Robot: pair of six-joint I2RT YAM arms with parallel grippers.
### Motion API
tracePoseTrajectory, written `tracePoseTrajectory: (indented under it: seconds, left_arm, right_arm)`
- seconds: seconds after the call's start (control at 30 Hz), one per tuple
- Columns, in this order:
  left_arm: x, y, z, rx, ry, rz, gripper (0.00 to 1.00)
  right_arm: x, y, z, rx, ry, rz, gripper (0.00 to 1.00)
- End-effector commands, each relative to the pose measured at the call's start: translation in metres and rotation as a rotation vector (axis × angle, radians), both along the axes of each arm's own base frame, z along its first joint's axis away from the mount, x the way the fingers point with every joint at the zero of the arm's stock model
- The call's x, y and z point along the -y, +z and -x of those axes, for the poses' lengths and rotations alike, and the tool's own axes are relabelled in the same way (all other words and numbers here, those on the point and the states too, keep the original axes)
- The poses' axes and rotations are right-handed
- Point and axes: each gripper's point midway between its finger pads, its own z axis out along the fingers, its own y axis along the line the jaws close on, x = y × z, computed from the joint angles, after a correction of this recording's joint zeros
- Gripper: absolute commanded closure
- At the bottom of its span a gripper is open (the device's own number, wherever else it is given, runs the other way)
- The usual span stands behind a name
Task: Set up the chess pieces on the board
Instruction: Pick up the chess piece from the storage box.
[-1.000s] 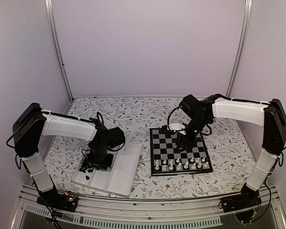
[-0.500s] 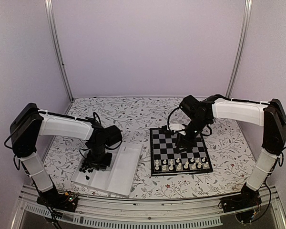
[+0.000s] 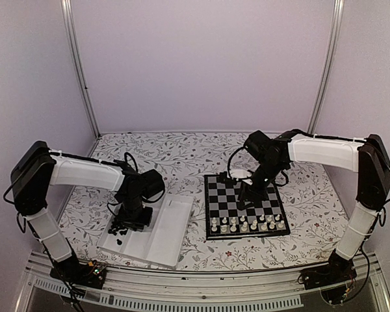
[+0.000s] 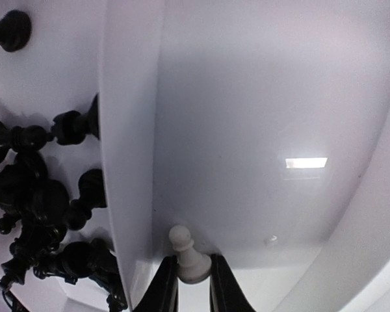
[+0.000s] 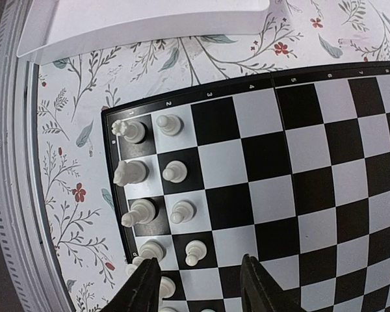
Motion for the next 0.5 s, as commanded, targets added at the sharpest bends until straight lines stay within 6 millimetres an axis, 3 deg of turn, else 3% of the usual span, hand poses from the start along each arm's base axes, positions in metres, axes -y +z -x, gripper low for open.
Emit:
tracePoseTrajectory:
  seconds: [0.0, 0.23, 0.47]
  left_arm:
    - [-0.001, -0.003, 0.001, 0.055, -0.078, -0.02, 0.85]
    - [0.012, 0.022, -0.002, 0.153, -0.205, -0.008, 0.84]
    - [0.037, 0.05, -0.016, 0.36, -0.341, 0.016, 0.85]
  right_arm:
    - [-0.007, 0.002, 0.002, -0.009, 0.007, -0.025, 0.56]
    - [-0.022, 0.019, -0.003, 0.002, 0.013, -0.075, 0.57]
    - [-0.067, 0.065, -0.023, -0.04, -0.014, -0.269, 0.57]
